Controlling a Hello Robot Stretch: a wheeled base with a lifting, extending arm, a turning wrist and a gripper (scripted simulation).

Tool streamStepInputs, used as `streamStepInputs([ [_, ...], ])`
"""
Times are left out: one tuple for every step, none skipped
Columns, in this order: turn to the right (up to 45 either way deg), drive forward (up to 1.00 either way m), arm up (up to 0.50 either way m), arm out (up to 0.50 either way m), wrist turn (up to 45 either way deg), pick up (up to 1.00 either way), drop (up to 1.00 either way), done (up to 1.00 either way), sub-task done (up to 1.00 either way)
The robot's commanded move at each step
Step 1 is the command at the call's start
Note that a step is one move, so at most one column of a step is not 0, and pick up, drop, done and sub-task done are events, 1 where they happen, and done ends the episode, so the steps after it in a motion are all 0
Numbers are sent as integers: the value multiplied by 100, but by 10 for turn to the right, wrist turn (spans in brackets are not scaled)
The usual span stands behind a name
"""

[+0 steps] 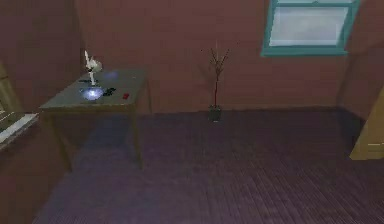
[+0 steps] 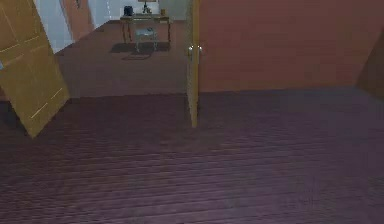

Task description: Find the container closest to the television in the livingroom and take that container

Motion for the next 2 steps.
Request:
streamStepInputs([
  [0,100,0,0,0,0,0,0,0],
  [0,80,0,0,0,0,0,0,0],
])
